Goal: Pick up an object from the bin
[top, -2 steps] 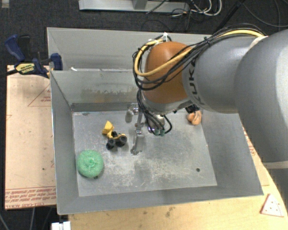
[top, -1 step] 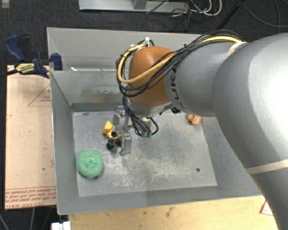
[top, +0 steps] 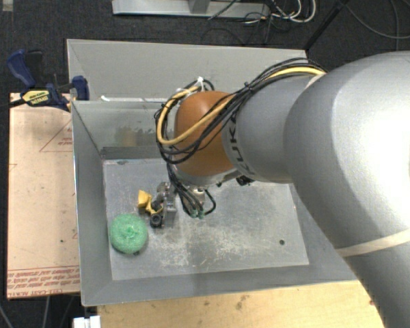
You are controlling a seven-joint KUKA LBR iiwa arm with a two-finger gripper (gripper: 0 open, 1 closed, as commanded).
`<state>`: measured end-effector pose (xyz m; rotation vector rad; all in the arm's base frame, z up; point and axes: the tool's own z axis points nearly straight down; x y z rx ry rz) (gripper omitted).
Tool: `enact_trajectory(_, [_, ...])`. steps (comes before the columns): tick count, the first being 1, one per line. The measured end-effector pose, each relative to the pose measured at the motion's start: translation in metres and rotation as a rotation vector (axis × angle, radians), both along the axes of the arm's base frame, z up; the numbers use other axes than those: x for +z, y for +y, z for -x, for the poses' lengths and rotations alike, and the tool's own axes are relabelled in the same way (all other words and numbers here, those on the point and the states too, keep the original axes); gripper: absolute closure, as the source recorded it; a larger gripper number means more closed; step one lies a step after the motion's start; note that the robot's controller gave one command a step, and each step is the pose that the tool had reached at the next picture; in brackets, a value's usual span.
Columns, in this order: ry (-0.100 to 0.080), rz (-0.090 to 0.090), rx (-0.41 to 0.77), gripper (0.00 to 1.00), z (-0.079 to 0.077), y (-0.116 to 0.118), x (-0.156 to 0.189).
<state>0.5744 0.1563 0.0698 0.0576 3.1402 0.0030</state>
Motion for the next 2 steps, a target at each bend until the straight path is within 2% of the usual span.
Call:
enact_trajectory(1, [0.0,0.0,0.0,1.0,0.0,0.0,0.0])
enact_trajectory(2, [-0.003,0.0,-0.002,1.0,-0.013,-0.01,0.144])
